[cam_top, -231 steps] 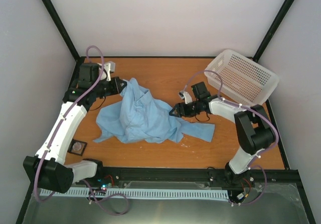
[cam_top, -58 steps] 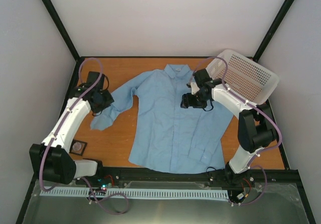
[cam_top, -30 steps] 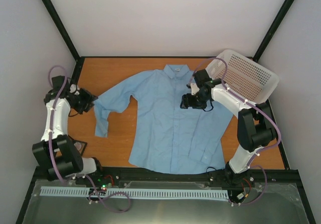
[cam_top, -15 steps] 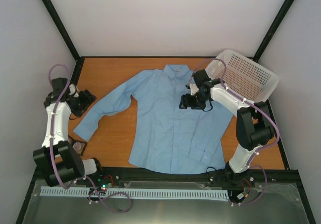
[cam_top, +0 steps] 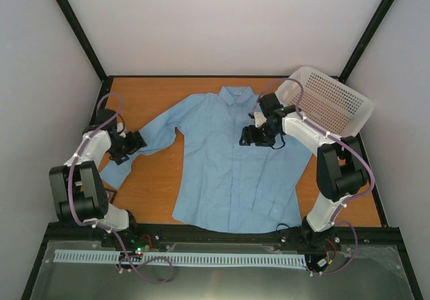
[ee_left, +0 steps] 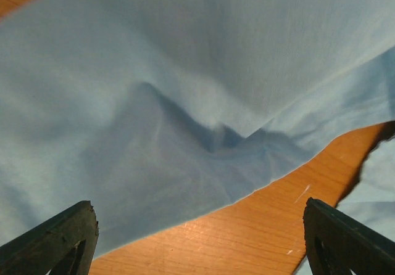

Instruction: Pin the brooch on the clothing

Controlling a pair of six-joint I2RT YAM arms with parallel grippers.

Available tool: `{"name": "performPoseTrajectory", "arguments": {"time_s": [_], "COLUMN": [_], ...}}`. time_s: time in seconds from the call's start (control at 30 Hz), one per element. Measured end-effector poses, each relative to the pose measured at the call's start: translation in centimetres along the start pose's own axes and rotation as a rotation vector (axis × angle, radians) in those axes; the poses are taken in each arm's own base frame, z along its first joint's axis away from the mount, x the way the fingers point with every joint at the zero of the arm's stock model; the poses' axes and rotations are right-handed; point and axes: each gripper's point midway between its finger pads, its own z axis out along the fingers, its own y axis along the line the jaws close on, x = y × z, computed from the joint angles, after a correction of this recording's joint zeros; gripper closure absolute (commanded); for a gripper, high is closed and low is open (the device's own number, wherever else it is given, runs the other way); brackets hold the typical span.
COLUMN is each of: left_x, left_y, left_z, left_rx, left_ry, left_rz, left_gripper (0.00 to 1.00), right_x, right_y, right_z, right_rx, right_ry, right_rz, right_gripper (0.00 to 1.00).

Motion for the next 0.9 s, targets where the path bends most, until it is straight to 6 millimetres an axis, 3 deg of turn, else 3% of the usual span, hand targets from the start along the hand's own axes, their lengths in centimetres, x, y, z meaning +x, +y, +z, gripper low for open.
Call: {"name": "performPoseTrajectory", "arguments": {"time_s": [0.2,0.5,0.73,0.9], "left_x": [1.4,1.2,2.0,2.2], "left_y": [0.4,1.4,-1.8,-1.2], "left_z": [2.4,2.8,2.2,2.9], "left_rx": [-0.124,-0.234,-0.274,-0.368], "left_ry": [0.081,0.104,0.073,0.087], "left_rz": [0.094,0.170,0.323,0.367], "left_gripper": [0.09,0.13,0.13,0.16], "right_x": [-0.1,-0.2,-0.2,-0.1], "right_y": [-0.2,-0.4,-0.6,-0.7], "right_z": [-0.1,-0.2,-0.1,-0.1], "right_rx": [0.001,0.002,0.002,0.003], "right_ry": [-0.003,-0.009,-0.007,-0.006], "right_rz": [0.005,0.010,0.013,0.016], "right_gripper": [0.28,0.27,0.27,0.27]}}
